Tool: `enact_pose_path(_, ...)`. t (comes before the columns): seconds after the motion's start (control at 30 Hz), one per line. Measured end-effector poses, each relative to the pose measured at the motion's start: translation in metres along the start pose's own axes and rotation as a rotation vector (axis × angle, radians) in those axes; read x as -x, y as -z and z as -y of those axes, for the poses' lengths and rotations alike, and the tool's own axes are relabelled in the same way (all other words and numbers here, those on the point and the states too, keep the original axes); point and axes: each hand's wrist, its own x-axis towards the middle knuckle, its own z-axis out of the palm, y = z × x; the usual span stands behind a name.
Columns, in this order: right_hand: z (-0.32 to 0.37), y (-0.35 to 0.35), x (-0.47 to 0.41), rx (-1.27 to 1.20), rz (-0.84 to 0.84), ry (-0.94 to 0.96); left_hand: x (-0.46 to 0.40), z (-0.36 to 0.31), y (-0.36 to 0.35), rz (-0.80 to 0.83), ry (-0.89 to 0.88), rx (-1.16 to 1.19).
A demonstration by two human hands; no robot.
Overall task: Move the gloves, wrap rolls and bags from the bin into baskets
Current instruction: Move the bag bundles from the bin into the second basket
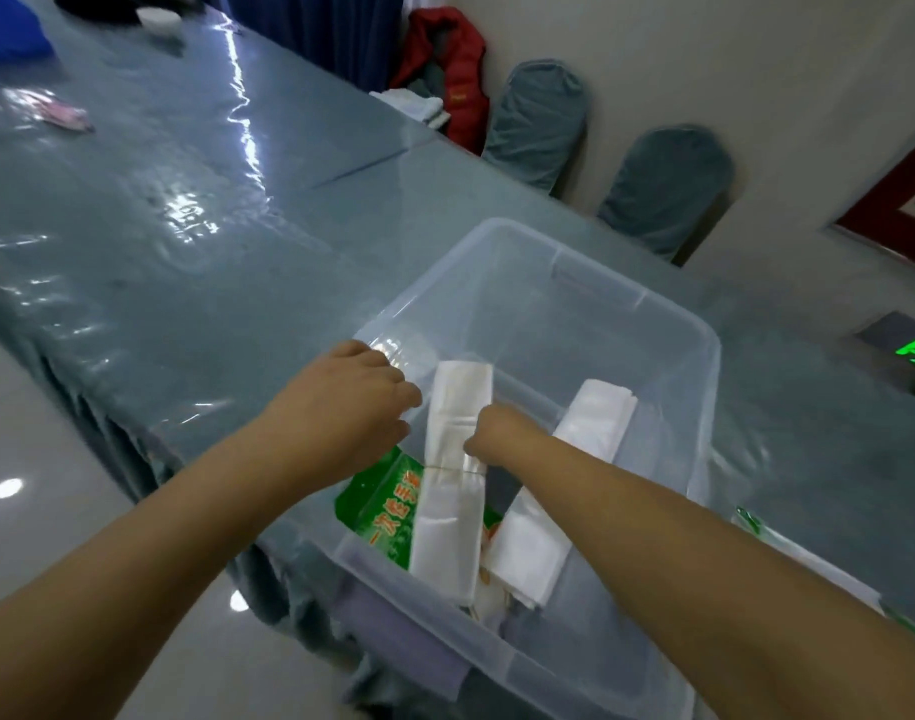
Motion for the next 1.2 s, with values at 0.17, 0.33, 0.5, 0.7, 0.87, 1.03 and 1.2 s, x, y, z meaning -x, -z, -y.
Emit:
enact_pose_path(0.17,0.009,-0.031,-0.01,-0.488,0.046,-0.214,0.0,0.001,-0.003,0.02,-0.026,-0.041)
enact_pose_path(0.33,0.003,-0.023,-0.011,-0.668,0.035,-0.218,-0.001,0.0,-0.006,0.067,-0.066,-0.071)
enact_pose_path(0.5,-0.014,0.028,0.007,-0.825,-0.163,-0.11,-0.007,-0.003,-0.004,0.156,-0.126,-0.043)
enact_pose_path(0.7,-0.077,0.095,0.061,-0.795,-0.771,0.022,-0.046,-0.029,0.008,0.271,-0.205,0.002)
enact_pose_path(0.87,-0.12,0.091,0.09,-0.875,-1.151,-0.096,-0.097,-0.071,-0.012,0.469,-0.222,0.112)
enact_pose_path(1.03,-0.137,0.062,0.088,-0.952,-1.174,-0.157,-0.128,-0.115,-0.065,0.727,-0.149,0.237)
enact_pose_path(1.2,-0.142,0.055,0.078,-0.945,-1.184,-0.159,-0.134,-0.137,-0.11,0.763,0.206,0.684)
